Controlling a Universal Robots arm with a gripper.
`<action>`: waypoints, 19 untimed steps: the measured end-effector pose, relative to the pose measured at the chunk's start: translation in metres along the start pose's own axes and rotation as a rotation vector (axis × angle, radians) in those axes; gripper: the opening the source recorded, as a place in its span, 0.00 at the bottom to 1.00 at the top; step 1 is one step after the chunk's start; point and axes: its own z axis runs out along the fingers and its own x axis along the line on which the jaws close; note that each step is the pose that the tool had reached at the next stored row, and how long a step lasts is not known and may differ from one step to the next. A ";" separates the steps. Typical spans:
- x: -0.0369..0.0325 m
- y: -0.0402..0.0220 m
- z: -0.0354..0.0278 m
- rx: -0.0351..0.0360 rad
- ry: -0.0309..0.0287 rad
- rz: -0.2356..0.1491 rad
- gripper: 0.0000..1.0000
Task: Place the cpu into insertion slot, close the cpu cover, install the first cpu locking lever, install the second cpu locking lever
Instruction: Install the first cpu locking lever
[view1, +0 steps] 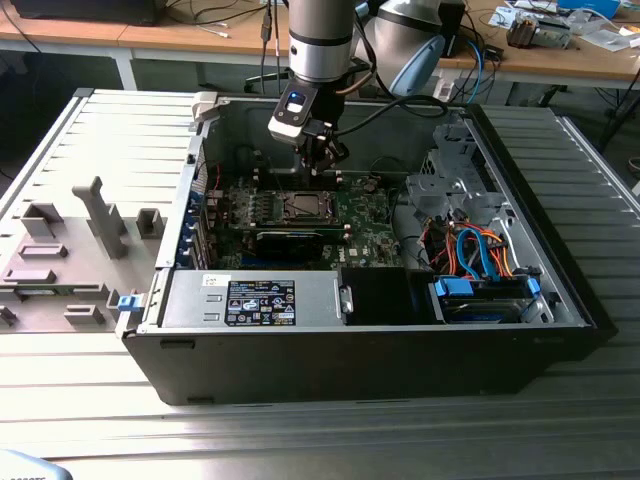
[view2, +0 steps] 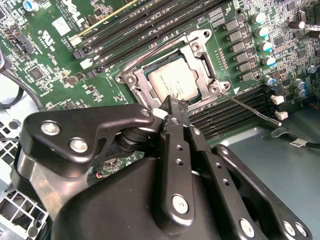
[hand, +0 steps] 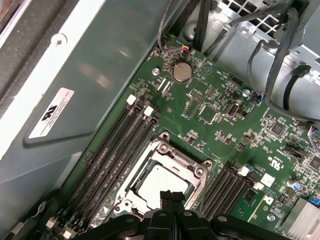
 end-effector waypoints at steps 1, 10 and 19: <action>0.0000 0.0000 0.0000 0.0000 0.0000 -0.001 0.11; 0.0000 0.0000 0.0000 -0.0002 0.0000 -0.005 0.11; 0.0000 0.0000 0.0000 -0.0004 -0.0001 -0.009 0.11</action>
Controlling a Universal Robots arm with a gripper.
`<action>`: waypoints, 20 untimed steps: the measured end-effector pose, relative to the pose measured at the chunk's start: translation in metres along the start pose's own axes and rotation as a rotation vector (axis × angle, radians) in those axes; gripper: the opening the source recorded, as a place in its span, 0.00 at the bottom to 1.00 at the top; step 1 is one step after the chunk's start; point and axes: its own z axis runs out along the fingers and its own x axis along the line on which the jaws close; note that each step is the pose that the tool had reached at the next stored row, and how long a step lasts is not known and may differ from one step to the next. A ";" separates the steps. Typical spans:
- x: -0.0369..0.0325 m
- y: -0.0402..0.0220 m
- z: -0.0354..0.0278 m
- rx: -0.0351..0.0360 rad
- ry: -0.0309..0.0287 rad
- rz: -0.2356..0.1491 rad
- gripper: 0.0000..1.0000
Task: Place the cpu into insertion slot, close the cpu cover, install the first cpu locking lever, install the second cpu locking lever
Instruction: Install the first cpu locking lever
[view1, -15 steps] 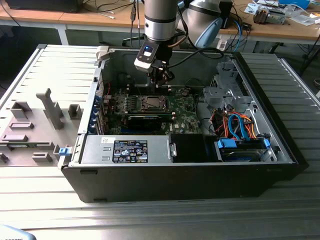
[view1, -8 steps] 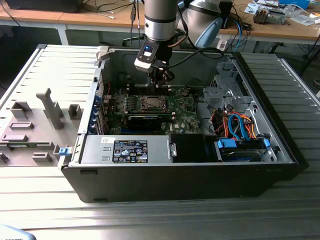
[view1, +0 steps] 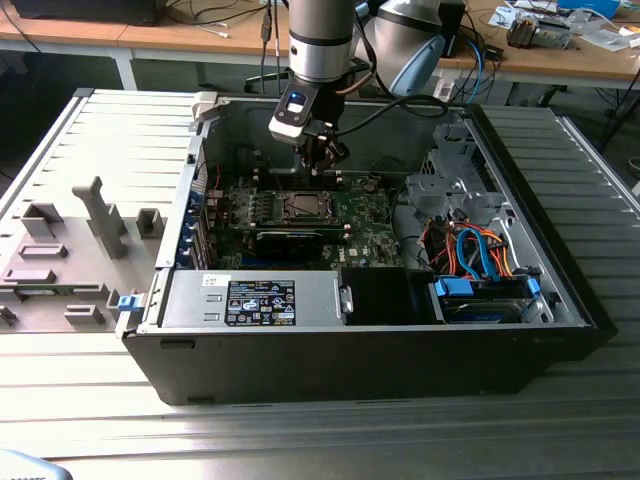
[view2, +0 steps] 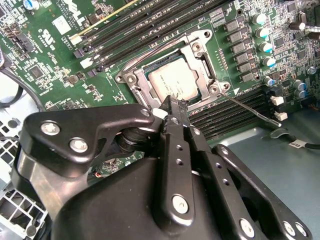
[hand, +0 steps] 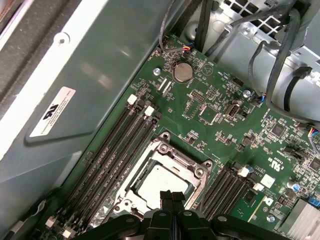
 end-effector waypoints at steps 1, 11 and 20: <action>0.0000 0.0000 0.0000 0.0000 0.0000 0.000 0.11; 0.0000 0.0000 0.0000 -0.0002 -0.0001 -0.006 0.11; 0.0000 0.0000 0.0000 -0.0004 -0.0001 -0.011 0.11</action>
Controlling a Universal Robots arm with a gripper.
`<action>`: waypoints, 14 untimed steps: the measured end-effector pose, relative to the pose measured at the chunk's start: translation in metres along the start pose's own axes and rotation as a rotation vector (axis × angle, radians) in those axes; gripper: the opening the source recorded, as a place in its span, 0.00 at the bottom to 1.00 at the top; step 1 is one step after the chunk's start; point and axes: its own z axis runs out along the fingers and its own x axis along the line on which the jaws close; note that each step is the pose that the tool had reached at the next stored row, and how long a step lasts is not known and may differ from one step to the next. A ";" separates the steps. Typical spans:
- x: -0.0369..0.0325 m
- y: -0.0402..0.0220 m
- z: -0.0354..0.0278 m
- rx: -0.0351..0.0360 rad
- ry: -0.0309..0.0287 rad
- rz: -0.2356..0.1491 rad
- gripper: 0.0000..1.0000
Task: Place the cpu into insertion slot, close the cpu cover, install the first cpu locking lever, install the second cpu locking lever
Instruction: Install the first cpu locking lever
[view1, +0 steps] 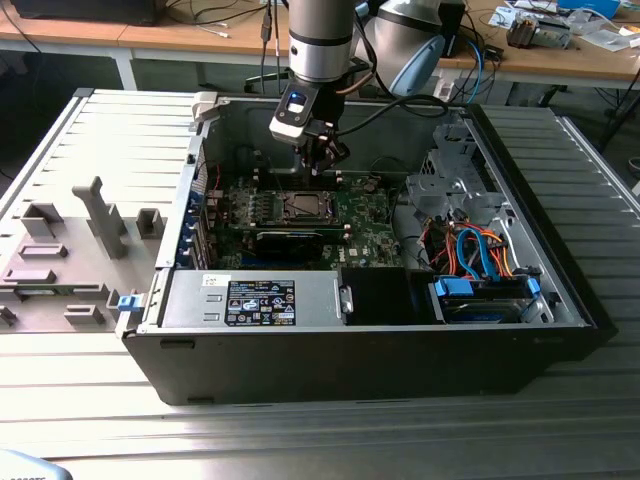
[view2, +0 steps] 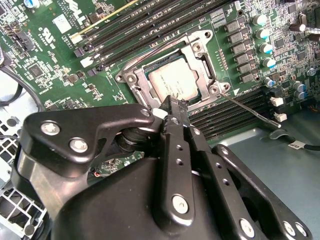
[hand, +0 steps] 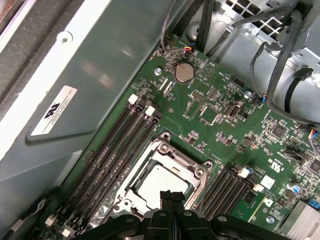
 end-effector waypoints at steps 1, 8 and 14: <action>0.0000 0.0000 0.0000 0.0000 0.0000 -0.001 0.11; 0.0000 0.0000 0.0000 -0.0001 0.0000 -0.004 0.11; 0.0000 0.0000 0.0000 -0.0002 -0.0001 -0.007 0.11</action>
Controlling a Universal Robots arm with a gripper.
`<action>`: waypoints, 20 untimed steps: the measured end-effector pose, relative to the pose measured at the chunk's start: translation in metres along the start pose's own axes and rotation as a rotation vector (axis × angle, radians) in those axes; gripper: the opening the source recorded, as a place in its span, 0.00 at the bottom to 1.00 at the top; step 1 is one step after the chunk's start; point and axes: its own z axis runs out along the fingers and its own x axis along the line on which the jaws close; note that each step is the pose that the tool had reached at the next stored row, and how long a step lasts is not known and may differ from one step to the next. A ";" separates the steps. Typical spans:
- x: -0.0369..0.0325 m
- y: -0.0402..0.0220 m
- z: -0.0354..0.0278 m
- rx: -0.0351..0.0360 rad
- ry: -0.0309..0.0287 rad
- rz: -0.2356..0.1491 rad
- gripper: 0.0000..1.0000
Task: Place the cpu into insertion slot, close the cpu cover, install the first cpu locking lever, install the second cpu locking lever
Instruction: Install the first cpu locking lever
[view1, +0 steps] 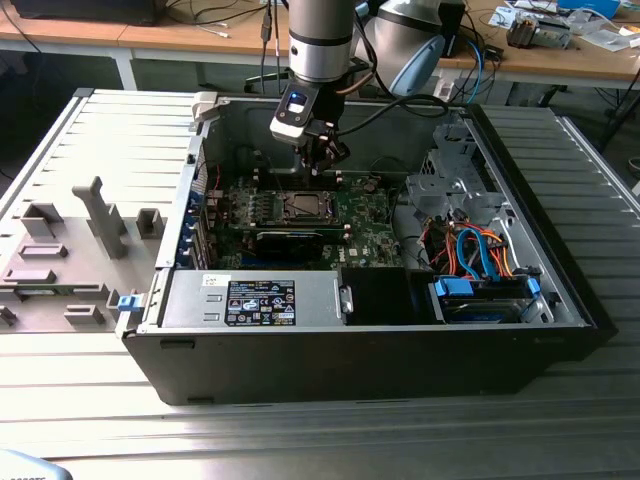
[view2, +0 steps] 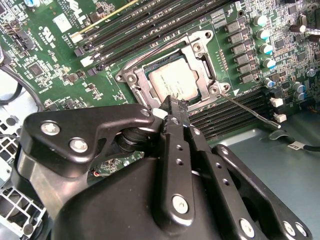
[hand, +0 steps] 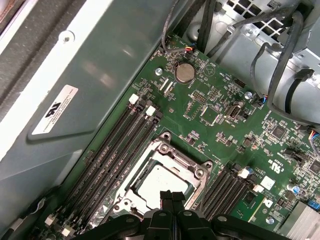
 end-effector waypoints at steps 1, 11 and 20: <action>0.0000 0.0000 0.0000 0.0000 0.0000 0.000 0.11; 0.0000 0.0000 0.0000 -0.0002 0.0000 -0.006 0.11; 0.0000 0.0000 0.0000 -0.0004 -0.0001 -0.011 0.11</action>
